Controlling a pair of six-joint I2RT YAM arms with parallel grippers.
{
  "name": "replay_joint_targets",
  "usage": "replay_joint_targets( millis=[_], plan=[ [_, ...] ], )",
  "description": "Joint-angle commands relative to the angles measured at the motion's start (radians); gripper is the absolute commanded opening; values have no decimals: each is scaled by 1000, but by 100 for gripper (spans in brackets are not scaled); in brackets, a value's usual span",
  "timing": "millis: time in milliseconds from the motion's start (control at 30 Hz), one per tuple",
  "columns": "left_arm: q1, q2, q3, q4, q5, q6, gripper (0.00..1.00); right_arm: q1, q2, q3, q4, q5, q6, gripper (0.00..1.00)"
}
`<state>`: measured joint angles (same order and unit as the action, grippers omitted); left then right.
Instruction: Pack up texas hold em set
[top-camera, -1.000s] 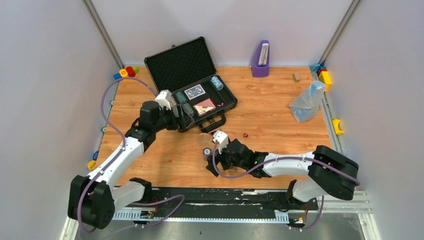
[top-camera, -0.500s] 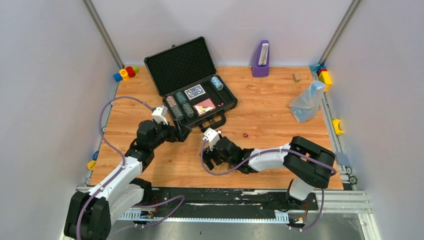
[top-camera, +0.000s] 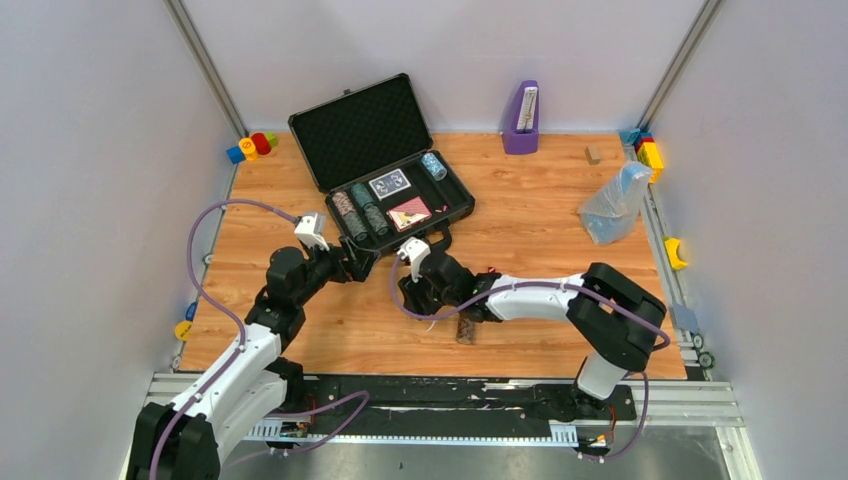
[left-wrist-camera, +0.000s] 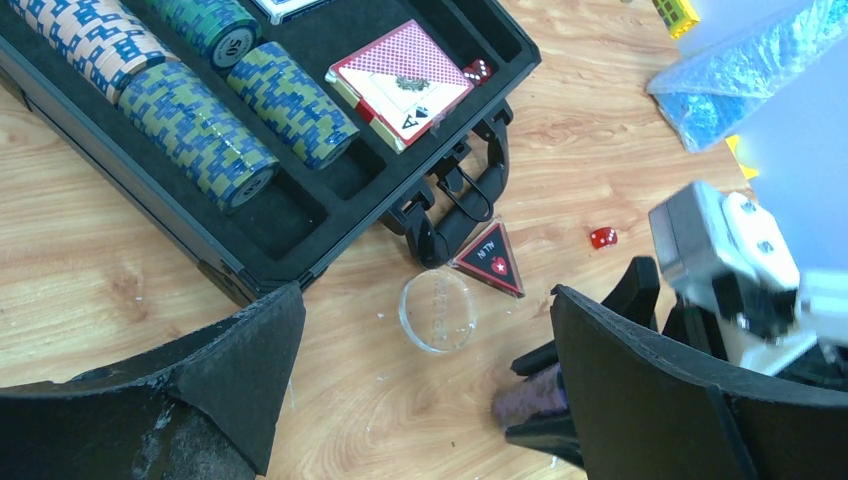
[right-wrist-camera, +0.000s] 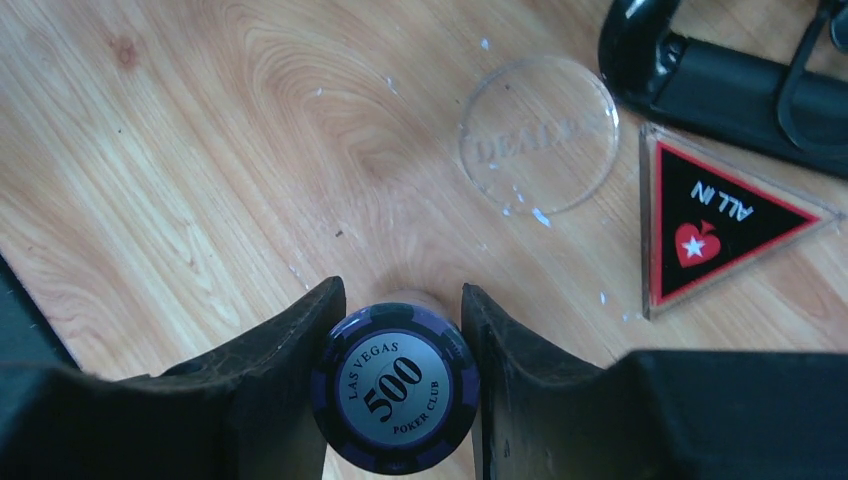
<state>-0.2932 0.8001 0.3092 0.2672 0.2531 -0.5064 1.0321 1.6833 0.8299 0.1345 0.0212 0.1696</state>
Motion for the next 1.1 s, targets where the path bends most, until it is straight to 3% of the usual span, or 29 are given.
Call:
replay_joint_targets(
  millis=[0, 233, 433, 567, 733, 867, 1067],
  plan=[
    [-3, -6, -2, 50, -7, 2, 100, -63, -98, 74, -172, -167, 94, 12],
    [-2, -12, -4, 44, -19, 15, 100, -162, -145, 171, -495, -438, 164, 16],
    [-3, -7, -5, 51, -10, 17, 100, -187, -161, 225, -648, -484, 163, 22],
    [-3, -3, -4, 49, -4, 25, 100, -205, -81, 311, -735, -487, 159, 26],
    [-3, 19, -1, 64, 12, 23, 100, -204, 54, 401, -794, -422, 128, 42],
    [-3, 33, 3, 66, 17, 23, 100, -205, 129, 442, -791, -375, 101, 69],
    [-2, 50, 8, 63, 18, 21, 100, -205, 172, 476, -790, -344, 73, 86]
  ],
)
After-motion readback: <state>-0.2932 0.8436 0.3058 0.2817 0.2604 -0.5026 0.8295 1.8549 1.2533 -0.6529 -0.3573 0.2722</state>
